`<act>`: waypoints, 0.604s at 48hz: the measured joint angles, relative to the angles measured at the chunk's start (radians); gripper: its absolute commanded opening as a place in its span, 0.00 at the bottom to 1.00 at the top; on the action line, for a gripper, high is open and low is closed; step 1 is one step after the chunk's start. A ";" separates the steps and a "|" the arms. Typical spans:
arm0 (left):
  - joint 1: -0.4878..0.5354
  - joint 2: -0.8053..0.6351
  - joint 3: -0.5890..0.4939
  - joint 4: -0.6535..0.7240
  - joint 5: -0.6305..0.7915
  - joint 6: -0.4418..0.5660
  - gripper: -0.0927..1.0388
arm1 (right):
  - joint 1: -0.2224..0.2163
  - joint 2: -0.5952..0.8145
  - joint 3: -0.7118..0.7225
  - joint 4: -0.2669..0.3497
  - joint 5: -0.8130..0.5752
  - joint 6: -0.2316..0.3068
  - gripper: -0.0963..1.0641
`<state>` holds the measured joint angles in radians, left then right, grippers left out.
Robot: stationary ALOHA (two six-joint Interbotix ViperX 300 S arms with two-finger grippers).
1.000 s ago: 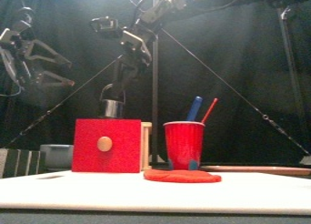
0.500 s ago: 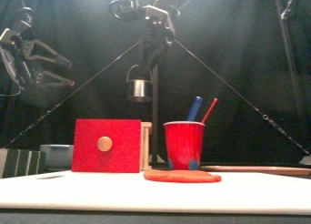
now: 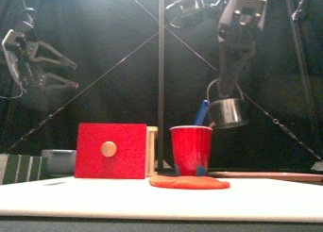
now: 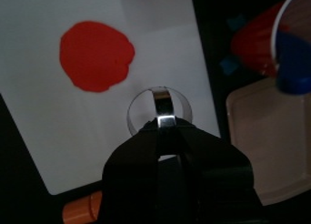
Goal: Get the cutter from the drawer then cut the dough then place the extra dough in the bowl
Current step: Place the cutter on the board
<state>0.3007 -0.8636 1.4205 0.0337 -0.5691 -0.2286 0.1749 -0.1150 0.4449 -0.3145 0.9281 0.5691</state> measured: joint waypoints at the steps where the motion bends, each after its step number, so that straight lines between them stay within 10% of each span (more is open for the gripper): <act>1: 0.002 0.000 -0.002 0.000 0.000 0.000 0.95 | 0.002 -0.005 0.014 -0.002 -0.011 0.009 0.50; 29: 0.031 0.000 -0.023 -0.112 0.003 0.002 0.95 | 0.021 -0.003 0.262 -0.026 -0.278 0.074 0.55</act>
<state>0.3313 -0.8636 1.3975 -0.0782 -0.5660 -0.2270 0.1963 -0.1181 0.7072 -0.3405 0.6504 0.6427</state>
